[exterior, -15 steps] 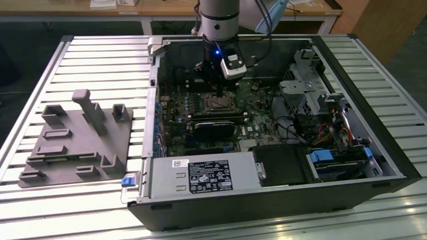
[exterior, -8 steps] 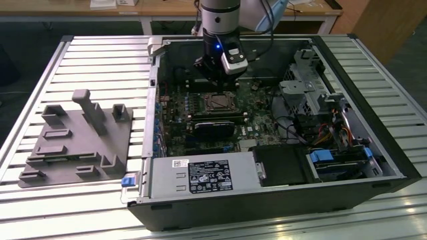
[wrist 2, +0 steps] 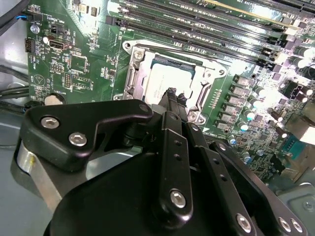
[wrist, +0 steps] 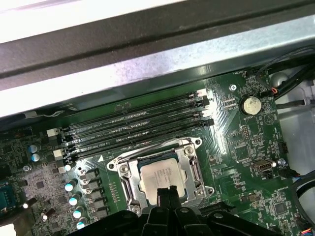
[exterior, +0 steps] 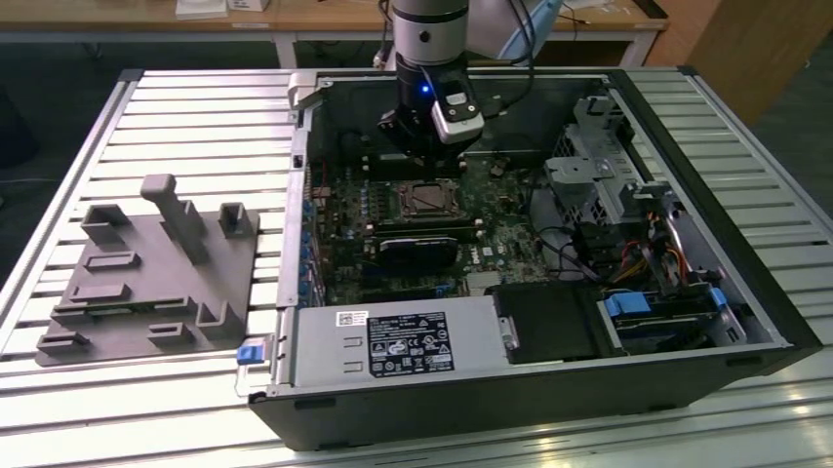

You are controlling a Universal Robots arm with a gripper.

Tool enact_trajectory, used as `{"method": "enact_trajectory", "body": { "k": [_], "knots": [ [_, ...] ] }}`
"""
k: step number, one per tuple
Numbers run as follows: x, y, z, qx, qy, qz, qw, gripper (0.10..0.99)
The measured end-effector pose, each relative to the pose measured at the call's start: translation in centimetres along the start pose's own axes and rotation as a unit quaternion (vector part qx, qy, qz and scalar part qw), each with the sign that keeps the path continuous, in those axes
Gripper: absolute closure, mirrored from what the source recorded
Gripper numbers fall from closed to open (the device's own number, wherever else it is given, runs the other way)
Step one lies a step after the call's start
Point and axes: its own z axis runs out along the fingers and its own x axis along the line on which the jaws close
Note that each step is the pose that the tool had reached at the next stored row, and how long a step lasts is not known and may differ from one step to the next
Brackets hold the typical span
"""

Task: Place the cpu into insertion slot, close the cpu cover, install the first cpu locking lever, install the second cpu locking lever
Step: 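Install the second cpu locking lever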

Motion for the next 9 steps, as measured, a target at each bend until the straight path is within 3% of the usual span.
{"method": "enact_trajectory", "body": {
  "k": [9],
  "knots": [
    [-0.12, -0.42, 0.02, 0.0, 0.0, 0.0, 1.0, 0.98]
  ]
}}
